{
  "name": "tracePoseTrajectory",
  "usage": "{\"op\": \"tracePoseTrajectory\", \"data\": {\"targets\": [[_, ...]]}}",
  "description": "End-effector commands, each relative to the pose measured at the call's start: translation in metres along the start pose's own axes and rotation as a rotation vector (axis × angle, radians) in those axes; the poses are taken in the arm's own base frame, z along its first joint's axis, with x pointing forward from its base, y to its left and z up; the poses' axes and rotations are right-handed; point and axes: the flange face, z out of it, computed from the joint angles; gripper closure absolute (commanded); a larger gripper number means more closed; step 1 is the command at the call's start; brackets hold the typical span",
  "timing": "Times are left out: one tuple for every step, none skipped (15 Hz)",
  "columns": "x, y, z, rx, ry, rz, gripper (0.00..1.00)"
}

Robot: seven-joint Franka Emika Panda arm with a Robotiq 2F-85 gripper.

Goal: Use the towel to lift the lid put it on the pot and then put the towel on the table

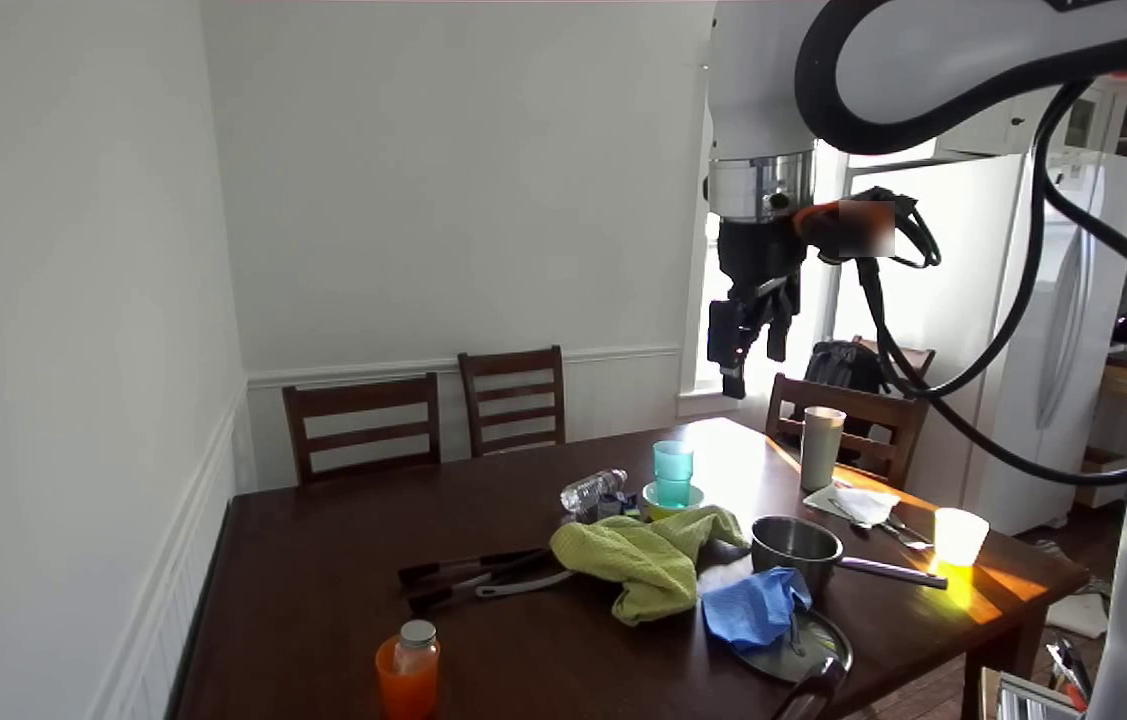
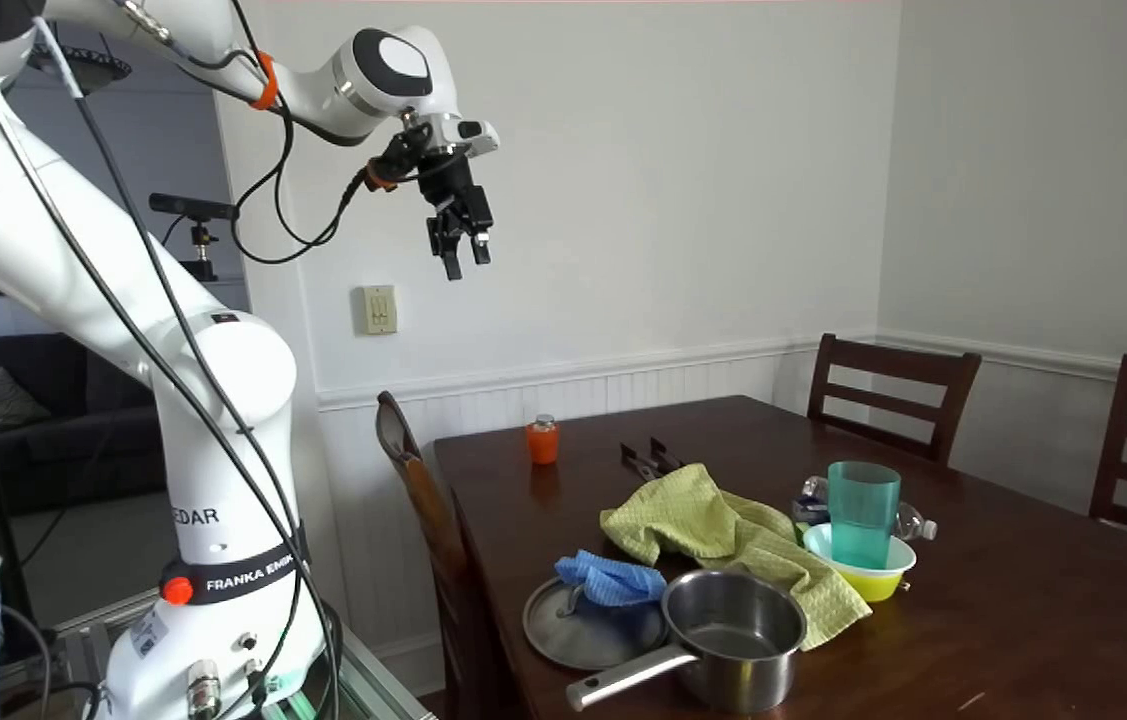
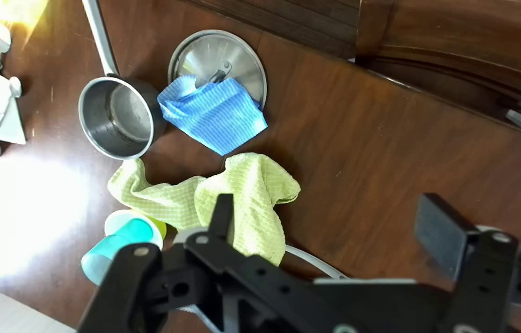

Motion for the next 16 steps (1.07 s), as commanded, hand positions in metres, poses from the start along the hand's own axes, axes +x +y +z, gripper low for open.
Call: {"op": "tracePoseTrajectory", "data": {"targets": [[0.000, 0.018, 0.023, -0.021, -0.059, 0.033, 0.00], [-0.004, 0.032, 0.037, -0.026, -0.088, 0.053, 0.00], [-0.006, 0.044, 0.049, -0.030, -0.115, 0.073, 0.00], [-0.010, 0.061, 0.066, -0.025, -0.151, 0.106, 0.00], [-0.012, 0.074, 0.080, -0.022, -0.183, 0.138, 0.00], [-0.016, 0.088, 0.097, -0.019, -0.216, 0.175, 0.00], [-0.019, 0.097, 0.113, -0.010, -0.255, 0.206, 0.00], [-0.024, 0.108, 0.131, -0.006, -0.286, 0.249, 0.00], [-0.030, 0.117, 0.146, 0.009, -0.307, 0.288, 0.00], [-0.035, 0.125, 0.159, 0.045, -0.319, 0.313, 0.00], [-0.038, 0.134, 0.171, 0.078, -0.315, 0.347, 0.00], [-0.041, 0.139, 0.181, 0.105, -0.308, 0.372, 0.00], [-0.042, 0.144, 0.191, 0.117, -0.305, 0.394, 0.00], [-0.044, 0.149, 0.201, 0.131, -0.298, 0.416, 0.00], [-0.046, 0.153, 0.210, 0.138, -0.294, 0.431, 0.00], [-0.051, 0.157, 0.216, 0.108, -0.355, 0.431, 0.00]]}}
